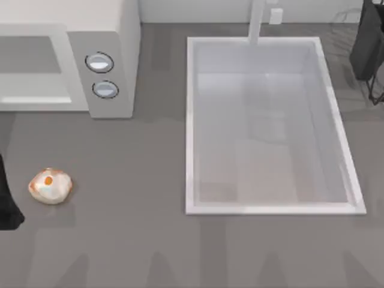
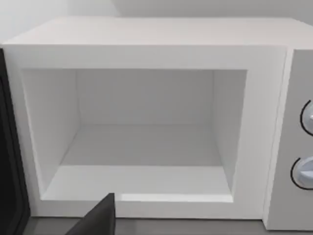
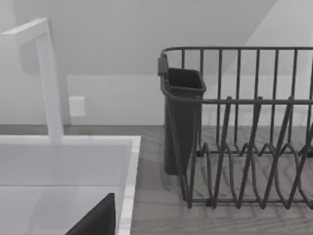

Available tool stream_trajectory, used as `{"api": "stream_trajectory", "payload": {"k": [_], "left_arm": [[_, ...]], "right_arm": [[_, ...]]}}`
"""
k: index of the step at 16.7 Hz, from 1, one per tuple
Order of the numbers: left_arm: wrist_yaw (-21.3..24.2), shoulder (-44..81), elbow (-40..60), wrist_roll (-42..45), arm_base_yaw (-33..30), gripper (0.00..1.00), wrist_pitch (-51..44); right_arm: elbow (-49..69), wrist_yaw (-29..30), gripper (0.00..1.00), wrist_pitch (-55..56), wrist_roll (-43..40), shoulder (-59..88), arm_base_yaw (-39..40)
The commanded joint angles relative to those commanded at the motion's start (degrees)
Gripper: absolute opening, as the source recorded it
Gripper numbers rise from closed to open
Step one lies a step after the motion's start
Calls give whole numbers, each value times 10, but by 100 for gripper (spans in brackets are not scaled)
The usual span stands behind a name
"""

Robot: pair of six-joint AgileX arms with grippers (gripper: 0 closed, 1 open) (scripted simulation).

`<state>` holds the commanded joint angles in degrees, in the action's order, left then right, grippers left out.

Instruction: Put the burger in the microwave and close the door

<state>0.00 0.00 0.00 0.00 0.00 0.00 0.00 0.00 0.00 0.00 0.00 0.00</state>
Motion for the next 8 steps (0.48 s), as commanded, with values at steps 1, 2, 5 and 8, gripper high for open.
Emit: {"api": "stream_trajectory", "payload": {"k": [1, 2, 5, 8], "left_arm": [[0, 0, 0, 0, 0, 100, 0], [0, 0, 0, 0, 0, 100, 0], [1, 36, 32, 8, -3, 100, -23], [2, 128, 102, 27, -9, 100, -74]], "right_arm": [[0, 0, 100, 0, 0, 0, 0], [0, 0, 100, 0, 0, 0, 0], [0, 0, 100, 0, 0, 0, 0], [0, 0, 100, 0, 0, 0, 0]]}}
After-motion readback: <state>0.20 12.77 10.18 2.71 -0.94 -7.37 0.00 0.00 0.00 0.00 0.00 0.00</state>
